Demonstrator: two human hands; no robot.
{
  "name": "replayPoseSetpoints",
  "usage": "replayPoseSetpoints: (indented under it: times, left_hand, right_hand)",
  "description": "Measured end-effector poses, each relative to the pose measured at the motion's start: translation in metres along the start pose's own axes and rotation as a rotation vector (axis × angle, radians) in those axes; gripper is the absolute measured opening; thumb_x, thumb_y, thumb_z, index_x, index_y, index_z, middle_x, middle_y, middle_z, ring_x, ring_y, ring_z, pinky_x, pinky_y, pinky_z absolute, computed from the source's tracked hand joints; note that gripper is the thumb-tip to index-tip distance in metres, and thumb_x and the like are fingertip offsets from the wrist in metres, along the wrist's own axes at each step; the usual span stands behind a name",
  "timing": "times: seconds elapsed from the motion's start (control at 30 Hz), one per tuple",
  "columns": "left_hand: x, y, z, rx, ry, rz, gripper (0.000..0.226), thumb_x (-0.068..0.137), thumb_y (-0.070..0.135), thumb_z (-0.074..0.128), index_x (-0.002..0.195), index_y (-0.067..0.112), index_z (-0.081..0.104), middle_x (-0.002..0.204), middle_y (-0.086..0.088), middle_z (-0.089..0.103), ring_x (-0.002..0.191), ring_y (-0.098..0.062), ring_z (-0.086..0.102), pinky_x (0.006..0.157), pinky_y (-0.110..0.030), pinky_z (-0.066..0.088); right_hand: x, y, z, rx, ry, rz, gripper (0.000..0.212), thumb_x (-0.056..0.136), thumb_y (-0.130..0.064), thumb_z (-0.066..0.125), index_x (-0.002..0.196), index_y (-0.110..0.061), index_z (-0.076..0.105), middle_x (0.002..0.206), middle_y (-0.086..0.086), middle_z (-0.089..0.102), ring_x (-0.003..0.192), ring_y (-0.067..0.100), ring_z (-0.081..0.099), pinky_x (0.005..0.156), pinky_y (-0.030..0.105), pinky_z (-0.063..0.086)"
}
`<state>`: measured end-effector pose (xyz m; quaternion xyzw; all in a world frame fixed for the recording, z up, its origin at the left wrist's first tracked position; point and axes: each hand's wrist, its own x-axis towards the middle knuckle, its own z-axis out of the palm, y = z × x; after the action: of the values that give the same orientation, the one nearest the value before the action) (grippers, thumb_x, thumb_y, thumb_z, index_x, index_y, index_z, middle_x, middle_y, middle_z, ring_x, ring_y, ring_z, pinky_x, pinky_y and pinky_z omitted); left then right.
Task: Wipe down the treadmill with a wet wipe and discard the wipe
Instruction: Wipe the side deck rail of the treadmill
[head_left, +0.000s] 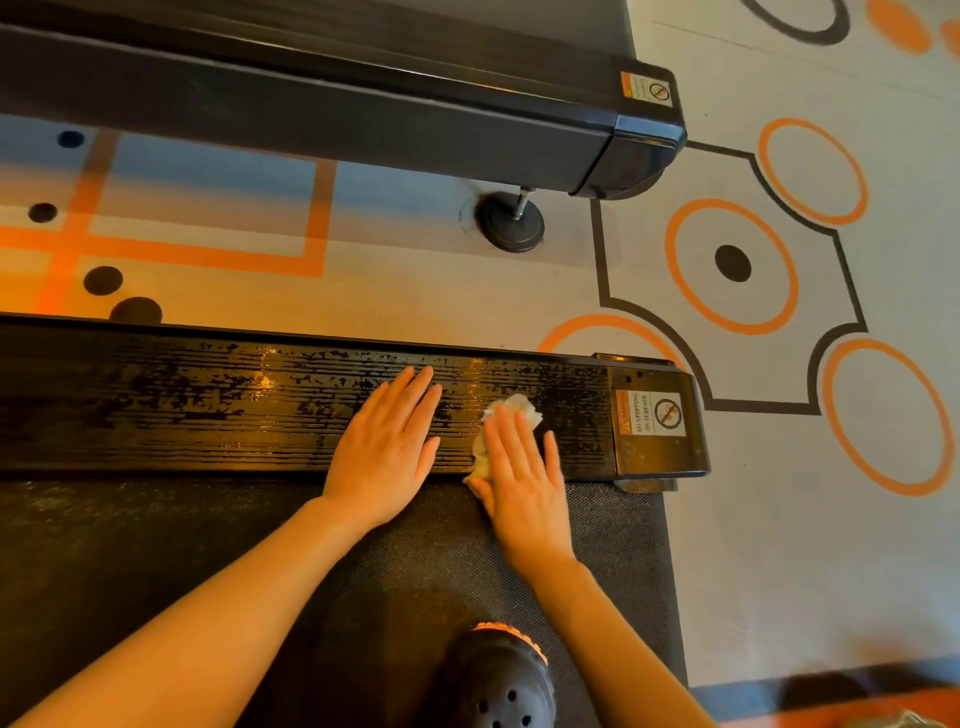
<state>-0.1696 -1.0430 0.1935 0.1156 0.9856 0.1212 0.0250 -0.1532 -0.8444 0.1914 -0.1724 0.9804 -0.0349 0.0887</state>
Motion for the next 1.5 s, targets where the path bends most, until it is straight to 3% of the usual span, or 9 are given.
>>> replayPoseSetpoints:
  times: [0.17,0.37,0.63,0.73,0.83,0.93,1.1,1.23,1.5]
  left_hand:
    - [-0.001,-0.002,-0.002,0.004,-0.005,0.014,0.059,0.094,0.032,0.052,0.144,0.004,0.043,0.155,-0.016,0.035,0.143,-0.030,0.032,0.115,-0.043,0.022]
    - [0.001,0.001,-0.005,0.004,-0.036,-0.007,0.058,0.094,0.029,0.057,0.144,0.003,0.043,0.155,-0.016,0.034,0.144,-0.030,0.030,0.116,-0.043,0.022]
    - [0.035,0.042,-0.005,0.003,-0.071,0.061,0.057,0.095,0.028,0.057,0.145,0.005,0.042,0.156,-0.013,0.032,0.145,-0.028,0.028,0.116,-0.041,0.017]
    - [0.057,0.068,0.000,-0.001,-0.078,0.140,0.058,0.094,0.030,0.059,0.145,0.006,0.043,0.155,-0.012,0.034,0.144,-0.027,0.031,0.114,-0.042,0.015]
    - [0.076,0.089,0.006,0.010,-0.086,0.208,0.058,0.097,0.033,0.055,0.147,0.008,0.040,0.157,-0.012,0.030,0.146,-0.026,0.026,0.115,-0.040,0.010]
    - [0.088,0.100,0.015,-0.020,-0.074,0.247,0.058,0.102,0.035,0.042,0.153,0.010,0.028,0.162,-0.010,0.016,0.150,-0.024,0.012,0.116,-0.036,-0.001]
    - [0.089,0.098,0.019,-0.004,-0.093,0.253,0.057,0.100,0.035,0.042,0.150,0.009,0.033,0.160,-0.011,0.023,0.149,-0.026,0.019,0.118,-0.038,0.008]
    - [0.089,0.099,0.019,0.024,-0.089,0.264,0.057,0.098,0.036,0.041,0.147,0.008,0.040,0.157,-0.013,0.030,0.146,-0.028,0.027,0.117,-0.040,0.016]
    - [0.089,0.097,0.023,0.025,-0.066,0.276,0.054,0.101,0.035,0.036,0.148,0.007,0.037,0.158,-0.013,0.028,0.147,-0.027,0.024,0.118,-0.040,0.015]
  right_hand:
    - [0.004,0.005,-0.002,-0.054,-0.007,-0.056,0.068,0.097,-0.052,0.031,0.156,-0.018,0.023,0.162,0.004,0.020,0.150,0.020,0.017,0.122,0.043,0.000]
    - [-0.019,0.075,-0.009,0.047,-0.045,0.089,0.068,0.099,-0.057,0.025,0.158,-0.030,0.003,0.165,-0.005,0.003,0.152,0.012,-0.003,0.121,0.038,-0.012]
    - [-0.036,0.125,-0.012,0.113,-0.059,0.179,0.064,0.101,-0.058,0.009,0.156,-0.028,0.001,0.163,-0.004,0.005,0.150,0.008,-0.010,0.121,0.048,0.008]
    - [-0.030,0.125,-0.014,0.163,-0.052,0.178,0.064,0.098,-0.061,0.000,0.154,-0.030,-0.002,0.161,-0.011,-0.009,0.147,0.003,-0.020,0.121,0.040,-0.006]
    - [-0.012,0.125,-0.020,0.161,-0.046,0.224,0.060,0.099,-0.056,0.004,0.152,-0.031,-0.008,0.159,-0.013,-0.016,0.145,0.005,-0.026,0.117,0.033,-0.018]
    - [0.009,0.125,-0.026,0.147,-0.037,0.258,0.058,0.100,-0.051,0.007,0.150,-0.027,-0.009,0.157,-0.011,-0.014,0.145,0.009,-0.021,0.116,0.034,-0.018]
    - [-0.017,0.110,-0.016,0.156,0.058,0.313,0.058,0.103,-0.046,0.011,0.155,-0.021,0.008,0.161,-0.003,0.007,0.150,0.016,-0.002,0.120,0.043,0.000]
    - [-0.035,0.100,-0.011,0.187,0.034,0.342,0.057,0.105,-0.045,0.010,0.156,-0.020,0.009,0.162,0.000,0.013,0.152,0.018,0.003,0.120,0.045,0.003]
    - [0.038,0.121,-0.037,0.185,-0.036,0.301,0.058,0.105,-0.045,0.013,0.157,-0.021,0.001,0.159,-0.007,-0.013,0.147,0.012,-0.018,0.119,0.040,-0.013]
